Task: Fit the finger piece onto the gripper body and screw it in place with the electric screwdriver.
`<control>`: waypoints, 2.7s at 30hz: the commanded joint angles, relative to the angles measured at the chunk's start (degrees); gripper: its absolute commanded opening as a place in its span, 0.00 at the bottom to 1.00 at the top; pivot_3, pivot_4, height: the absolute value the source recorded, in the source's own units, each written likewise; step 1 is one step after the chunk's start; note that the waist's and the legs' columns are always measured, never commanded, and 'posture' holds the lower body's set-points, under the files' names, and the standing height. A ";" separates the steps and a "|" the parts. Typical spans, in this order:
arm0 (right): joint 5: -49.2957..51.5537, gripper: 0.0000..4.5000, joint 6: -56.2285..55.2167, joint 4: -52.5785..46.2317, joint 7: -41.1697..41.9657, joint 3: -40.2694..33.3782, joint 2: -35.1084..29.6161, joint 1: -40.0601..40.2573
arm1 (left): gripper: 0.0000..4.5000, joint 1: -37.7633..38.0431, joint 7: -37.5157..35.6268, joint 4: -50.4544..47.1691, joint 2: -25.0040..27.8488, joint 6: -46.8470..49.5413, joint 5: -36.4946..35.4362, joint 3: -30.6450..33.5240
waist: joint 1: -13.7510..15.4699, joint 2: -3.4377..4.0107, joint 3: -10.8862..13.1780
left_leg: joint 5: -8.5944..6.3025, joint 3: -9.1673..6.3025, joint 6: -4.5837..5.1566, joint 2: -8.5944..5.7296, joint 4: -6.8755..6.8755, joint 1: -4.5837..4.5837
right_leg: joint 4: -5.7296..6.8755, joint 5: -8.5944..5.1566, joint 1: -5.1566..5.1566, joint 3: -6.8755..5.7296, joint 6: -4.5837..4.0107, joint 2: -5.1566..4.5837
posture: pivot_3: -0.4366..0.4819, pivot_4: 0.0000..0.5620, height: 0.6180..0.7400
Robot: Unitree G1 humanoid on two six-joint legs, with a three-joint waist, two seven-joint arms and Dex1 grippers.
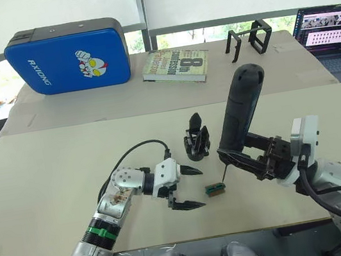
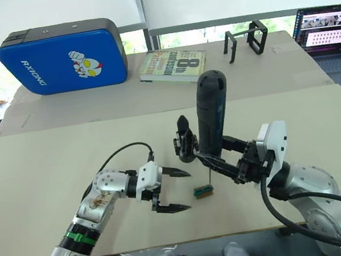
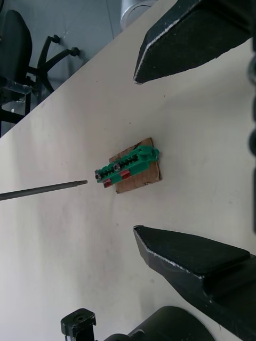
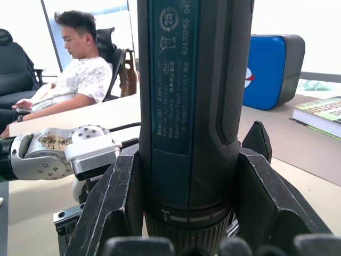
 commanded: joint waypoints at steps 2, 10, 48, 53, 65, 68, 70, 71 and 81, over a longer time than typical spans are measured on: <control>0.77 0.43 -1.69 -2.27 0.52 -0.90 -0.41 0.08 | 1.00 -1.32 0.05 -0.59 -0.32 -1.06 0.03 0.07 | 0.01 0.00 0.00 | 0.00 0.00 0.00 0.00 0.00 0.00 | 0.00 0.00 0.00 0.00 0.00 0.00 | 0.48 0.27 1.00; 0.58 0.43 -2.12 -2.47 0.56 -0.65 0.04 0.78 | 1.00 -1.43 -0.12 -0.52 -0.28 -1.23 0.21 0.02 | 0.00 0.00 0.00 | 0.00 0.00 0.00 0.00 0.00 0.00 | 0.00 0.00 0.00 0.00 0.00 0.00 | 0.48 0.27 1.00; -0.28 0.43 -1.24 -1.87 -0.17 0.20 0.04 -0.58 | 1.00 -1.70 -0.56 -0.09 -0.12 -1.40 0.57 -0.17 | 0.00 0.00 0.00 | 0.00 0.00 0.00 0.00 0.00 -0.01 | 0.00 0.00 0.00 -0.01 0.00 0.00 | 0.48 0.27 1.00; -0.44 0.43 -1.10 -2.01 -0.53 0.47 0.08 -0.82 | 1.00 -1.74 -0.49 -0.06 -0.20 -1.47 0.56 -0.14 | 0.00 0.00 0.00 | 0.00 0.00 0.00 0.00 0.00 -0.01 | 0.00 0.00 -0.01 -0.01 0.00 0.00 | 0.48 0.27 1.00; -0.10 0.43 -0.63 -2.22 -1.68 0.51 -0.72 -1.65 | 1.00 -1.71 -0.34 -0.17 -0.24 -1.45 0.63 -0.18 | 0.01 0.00 0.00 | 0.00 0.00 0.00 0.00 0.00 -0.01 | 0.00 0.00 0.00 0.00 0.00 0.00 | 0.48 0.27 1.00; 0.13 0.43 -0.72 -2.12 -1.82 0.34 -0.98 -1.62 | 1.00 -1.68 -0.31 -0.23 -0.25 -1.43 0.65 -0.22 | -0.01 0.00 0.00 | 0.00 0.00 0.00 0.00 0.00 -0.01 | 0.00 0.00 -0.01 -0.01 0.00 0.00 | 0.48 0.27 1.00; 0.20 0.43 -0.82 -2.04 -1.81 0.18 -1.09 -1.53 | 1.00 -1.65 -0.29 -0.29 -0.27 -1.41 0.65 -0.23 | 0.00 0.00 0.00 | 0.00 0.00 0.00 0.00 0.00 -0.01 | 0.00 0.00 0.00 -0.01 0.00 0.00 | 0.48 0.27 1.00; 0.25 0.43 -0.82 -2.00 -1.83 0.14 -1.13 -1.51 | 1.00 -1.69 -0.30 -0.23 -0.29 -1.43 0.64 -0.22 | 0.01 0.00 0.00 | 0.00 0.00 0.00 0.00 0.00 -0.01 | 0.00 0.00 0.00 -0.01 0.00 0.00 | 0.48 0.27 1.00; 0.26 0.43 -1.23 -2.00 -1.30 0.36 -1.30 -0.19 | 1.00 -2.11 -0.33 0.70 -0.58 -2.04 0.73 -0.15 | 0.00 0.00 0.00 | 0.00 0.00 0.00 0.00 0.00 -0.01 | 0.00 0.00 -0.01 -0.01 0.00 0.00 | 0.48 0.27 1.00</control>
